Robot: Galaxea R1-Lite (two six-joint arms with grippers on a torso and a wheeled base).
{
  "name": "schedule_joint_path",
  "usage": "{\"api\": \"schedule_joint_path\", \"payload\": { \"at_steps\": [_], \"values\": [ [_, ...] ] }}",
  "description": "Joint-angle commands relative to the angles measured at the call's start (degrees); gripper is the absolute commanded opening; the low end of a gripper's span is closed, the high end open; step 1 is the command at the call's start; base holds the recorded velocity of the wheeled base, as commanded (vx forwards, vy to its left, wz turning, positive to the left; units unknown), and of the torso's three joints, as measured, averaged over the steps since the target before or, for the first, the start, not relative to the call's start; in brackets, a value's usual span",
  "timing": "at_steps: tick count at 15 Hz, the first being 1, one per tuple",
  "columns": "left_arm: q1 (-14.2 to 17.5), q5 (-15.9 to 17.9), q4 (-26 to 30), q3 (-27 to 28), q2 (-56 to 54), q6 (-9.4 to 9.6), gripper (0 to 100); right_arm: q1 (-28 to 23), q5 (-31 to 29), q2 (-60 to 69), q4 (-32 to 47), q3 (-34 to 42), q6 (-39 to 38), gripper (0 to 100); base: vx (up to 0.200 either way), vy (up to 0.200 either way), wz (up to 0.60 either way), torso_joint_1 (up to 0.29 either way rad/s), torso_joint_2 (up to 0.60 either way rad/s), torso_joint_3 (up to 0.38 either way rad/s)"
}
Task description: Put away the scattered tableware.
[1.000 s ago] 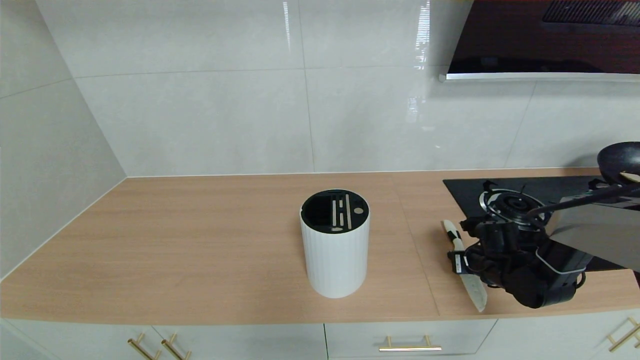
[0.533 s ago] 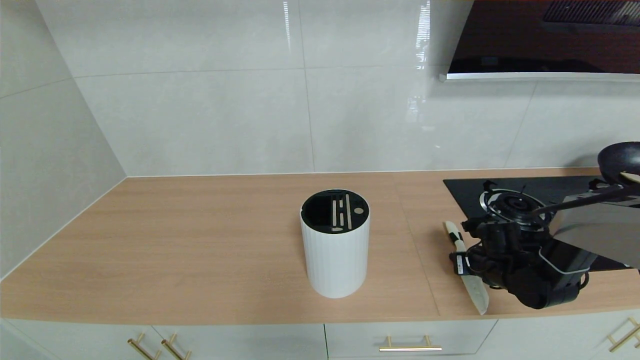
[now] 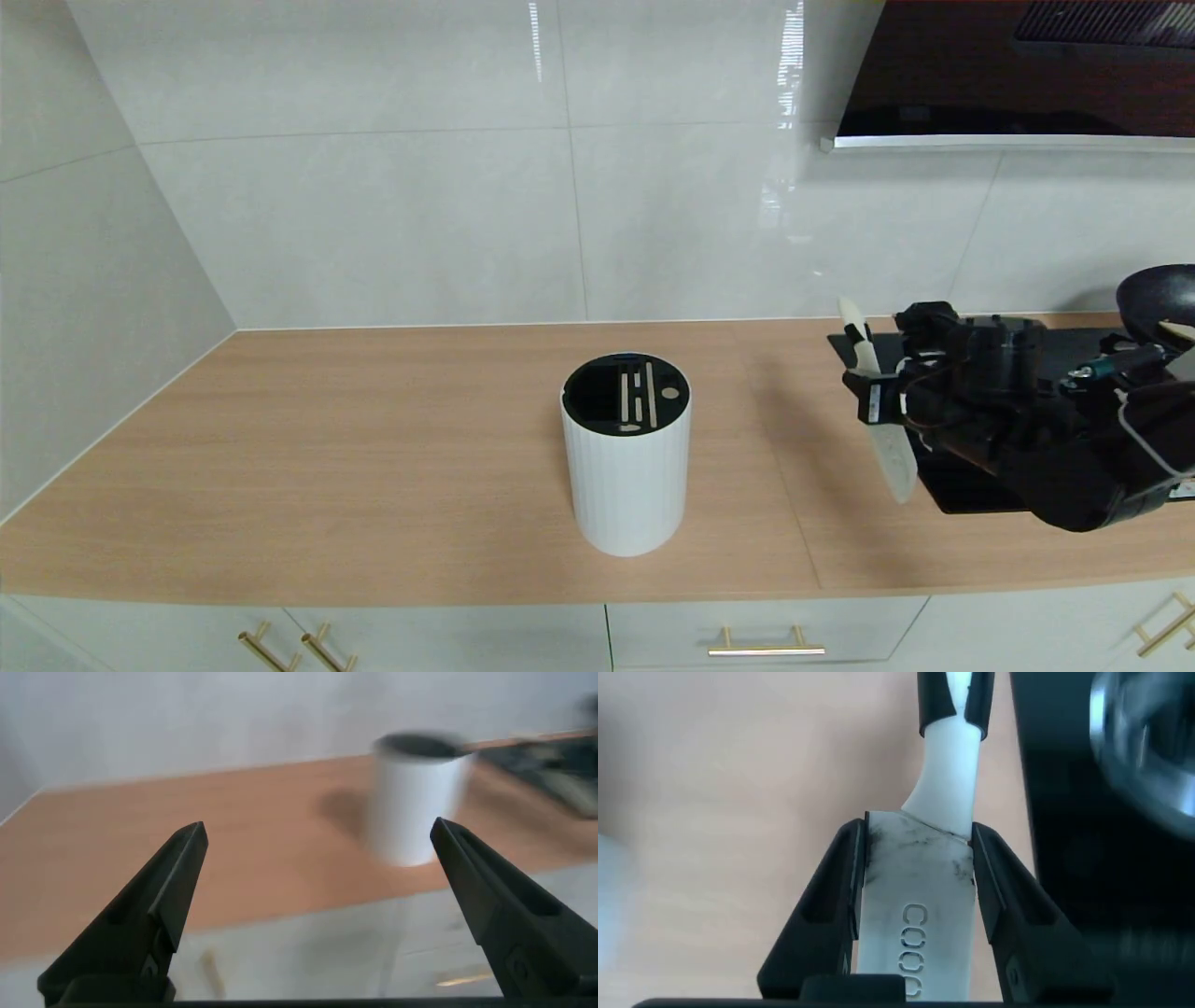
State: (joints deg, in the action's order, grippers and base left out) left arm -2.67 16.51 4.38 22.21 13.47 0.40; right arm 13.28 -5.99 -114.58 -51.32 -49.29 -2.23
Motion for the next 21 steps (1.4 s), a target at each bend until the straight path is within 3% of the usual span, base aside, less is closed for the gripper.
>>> {"api": "schedule_joint_path", "payload": {
  "at_steps": [1, 3, 5, 6, 7, 8, 10, 11, 12, 14, 15, 16, 19, 20, 21],
  "values": [
    [-1.4, 8.4, 0.0, 12.2, 21.9, -0.05, 100, 4.4, -0.3, 9.6, 3.3, -2.6, 0.5, 0, 0.000, 0.000, 0.00, 0.000, 0.00, 0.000],
    [-5.1, 8.7, -9.0, 16.0, 37.8, -0.58, 100, 11.0, -0.9, 13.6, 3.9, 0.3, 0.3, 0, 0.000, 0.000, 0.00, 0.000, 0.00, 0.000],
    [-8.6, 7.1, -20.7, 16.0, 49.0, -1.98, 100, 15.0, -3.6, 15.4, 3.7, 1.1, 0.2, 0, 0.000, 0.000, 0.00, 0.000, 0.00, 0.000],
    [-9.6, 6.4, -22.8, 15.5, 51.1, -2.07, 100, 15.8, -3.7, 15.8, 3.8, 1.2, 0.1, 0, 0.000, 0.000, 0.00, 0.000, 0.00, 0.000],
    [-11.6, 2.9, -31.4, 13.2, 57.5, -2.34, 100, 18.2, -4.1, 16.1, 3.9, 1.5, 0.1, 0, 0.000, 0.000, 0.00, 0.000, 0.00, 0.000],
    [-13.4, 0.7, -36.2, 12.9, 61.9, -3.92, 100, 20.3, -5.0, 16.3, 3.9, 1.5, 0.0, 0, 0.000, 0.000, 0.00, 0.000, 0.00, 0.000],
    [-16.5, -0.2, -40.3, 13.7, 64.9, -5.24, 100, 23.3, -6.6, 17.8, 3.8, 2.4, 0.0, 0, 0.000, 0.000, 0.00, 0.000, 0.00, 0.000],
    [-20.6, -0.1, -42.0, 15.5, 67.1, -8.31, 100, 27.7, -7.0, 19.0, 3.8, 3.1, 0.0, 0, 0.000, 0.000, 0.00, 0.000, 0.00, 0.000],
    [-22.4, -0.1, -42.3, 16.5, 67.7, -10.69, 100, 29.3, -7.1, 19.4, 3.8, 3.6, 0.0, 0, 0.000, 0.000, 0.00, 0.000, 0.00, 0.000],
    [-29.4, 0.2, -43.8, 21.0, 69.8, -26.77, 100, 34.2, -7.1, 19.3, 3.8, 5.2, 0.0, 0, 0.000, 0.000, 0.00, 0.000, 0.00, 0.000],
    [-31.1, 0.4, -45.2, 21.6, 72.0, -32.04, 100, 35.2, -7.0, 19.1, 3.7, 5.8, 0.1, 0, 0.000, 0.000, 0.00, 0.000, 0.00, 0.000],
    [-31.4, 0.4, -47.4, 21.8, 74.4, -34.59, 100, 36.2, -7.0, 18.7, 3.7, 6.0, 0.1, 0, 0.000, 0.000, 0.00, 0.000, 0.00, 0.000],
    [-31.5, -0.2, -52.2, 21.6, 80.1, -35.73, 100, 37.9, -7.0, 17.6, 3.6, 6.7, 0.0, 0, 0.000, 0.000, 0.00, 0.000, 0.00, 0.000],
    [-31.7, -0.2, -53.5, 21.7, 81.8, -40.04, 100, 38.6, -7.5, 17.0, 3.5, 6.7, 0.0, 0, 0.000, 0.000, 0.00, 0.000, 0.00, 0.000],
    [-32.0, -0.2, -54.0, 21.7, 82.4, -42.41, 100, 38.8, -8.0, 17.0, 3.5, 6.6, 0.0, 0, 0.000, 0.000, 0.00, 0.000, 0.00, 0.000]
  ]
}}
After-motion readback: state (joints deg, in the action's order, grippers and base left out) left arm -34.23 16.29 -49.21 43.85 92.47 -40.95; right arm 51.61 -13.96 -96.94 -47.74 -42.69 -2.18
